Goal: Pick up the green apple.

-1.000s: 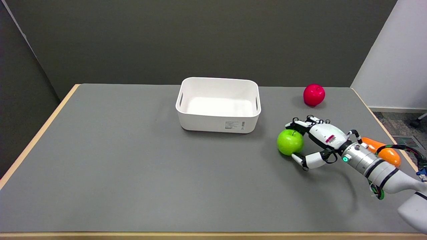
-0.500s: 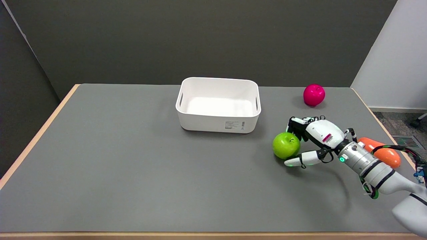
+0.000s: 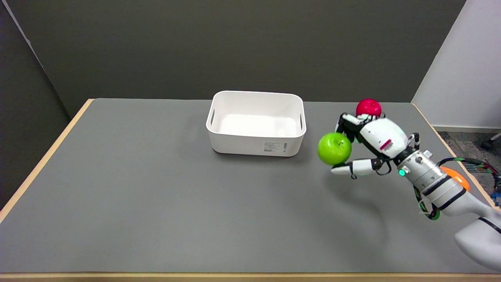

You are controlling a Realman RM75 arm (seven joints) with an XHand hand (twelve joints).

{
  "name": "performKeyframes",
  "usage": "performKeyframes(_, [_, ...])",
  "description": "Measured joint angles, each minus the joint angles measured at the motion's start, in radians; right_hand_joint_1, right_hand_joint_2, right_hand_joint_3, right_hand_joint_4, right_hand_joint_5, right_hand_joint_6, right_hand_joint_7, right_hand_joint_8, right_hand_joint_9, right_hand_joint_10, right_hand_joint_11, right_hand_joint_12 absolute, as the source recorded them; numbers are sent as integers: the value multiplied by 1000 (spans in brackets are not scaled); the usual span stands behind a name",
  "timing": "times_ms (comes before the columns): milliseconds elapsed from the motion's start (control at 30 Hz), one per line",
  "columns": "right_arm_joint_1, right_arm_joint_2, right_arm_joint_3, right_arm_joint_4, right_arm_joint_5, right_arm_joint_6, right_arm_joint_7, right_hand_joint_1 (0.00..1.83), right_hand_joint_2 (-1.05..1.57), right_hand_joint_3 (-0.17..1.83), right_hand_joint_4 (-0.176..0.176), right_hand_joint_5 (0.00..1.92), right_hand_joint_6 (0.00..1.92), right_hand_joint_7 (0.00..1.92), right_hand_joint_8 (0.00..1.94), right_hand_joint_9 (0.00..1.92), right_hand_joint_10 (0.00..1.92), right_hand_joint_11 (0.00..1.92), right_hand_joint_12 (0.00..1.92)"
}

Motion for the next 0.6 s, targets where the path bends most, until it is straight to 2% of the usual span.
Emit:
performKeyframes(133, [9,-1,20,45,19,-1,-54,1150,1149,374,-176,593,1599,645,1643,852,1917,558,1691])
performKeyframes(233, [27,-3,30,76,31,-7,-92,1154,1135,394,-176,600,1593,652,1637,883,1921,637,1867])
performKeyframes(300, [47,-5,34,96,39,-11,-117,1154,1134,397,-176,597,1596,651,1640,901,1921,620,1921])
performKeyframes(600, [170,-23,0,141,58,-43,-201,1151,1140,396,-176,589,1606,645,1652,887,1921,583,1921])
